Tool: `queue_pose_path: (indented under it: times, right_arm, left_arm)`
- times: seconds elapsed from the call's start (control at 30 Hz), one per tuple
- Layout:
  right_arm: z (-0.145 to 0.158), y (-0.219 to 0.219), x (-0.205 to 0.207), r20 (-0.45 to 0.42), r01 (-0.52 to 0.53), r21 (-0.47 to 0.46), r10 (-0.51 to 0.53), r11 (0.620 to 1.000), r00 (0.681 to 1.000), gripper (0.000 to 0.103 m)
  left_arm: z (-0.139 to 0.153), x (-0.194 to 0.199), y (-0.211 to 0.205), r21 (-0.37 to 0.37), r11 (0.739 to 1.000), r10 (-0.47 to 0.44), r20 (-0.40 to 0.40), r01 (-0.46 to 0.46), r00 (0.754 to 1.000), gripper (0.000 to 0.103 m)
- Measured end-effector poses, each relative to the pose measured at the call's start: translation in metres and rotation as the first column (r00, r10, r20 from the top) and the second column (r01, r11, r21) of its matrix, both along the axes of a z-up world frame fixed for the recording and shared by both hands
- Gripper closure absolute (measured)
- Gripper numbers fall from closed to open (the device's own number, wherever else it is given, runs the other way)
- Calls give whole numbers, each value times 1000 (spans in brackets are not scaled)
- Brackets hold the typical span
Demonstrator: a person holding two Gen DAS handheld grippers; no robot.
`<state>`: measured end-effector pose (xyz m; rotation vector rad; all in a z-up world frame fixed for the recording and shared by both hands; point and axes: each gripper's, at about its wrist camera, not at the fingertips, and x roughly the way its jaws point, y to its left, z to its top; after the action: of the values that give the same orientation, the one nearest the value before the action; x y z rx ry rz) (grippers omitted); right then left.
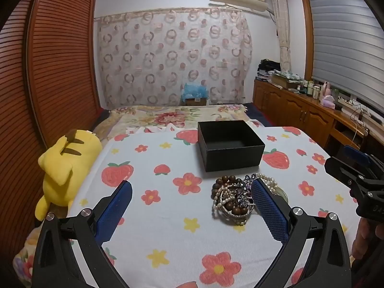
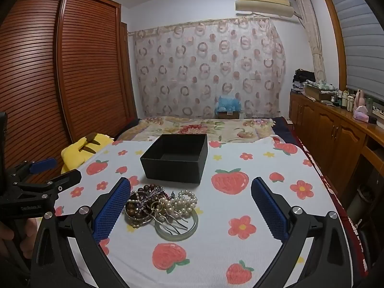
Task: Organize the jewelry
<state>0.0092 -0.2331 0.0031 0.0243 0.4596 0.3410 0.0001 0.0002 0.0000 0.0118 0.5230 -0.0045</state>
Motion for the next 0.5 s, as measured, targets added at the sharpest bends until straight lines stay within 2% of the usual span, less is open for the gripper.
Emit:
queue_pose_path:
  times: [0.5]
  right_arm:
    - [0, 0, -1, 1, 0, 4, 0, 1000, 1000, 2]
  left_arm:
    - [0, 1, 0, 3, 1000, -1, 3, 1, 1000, 7]
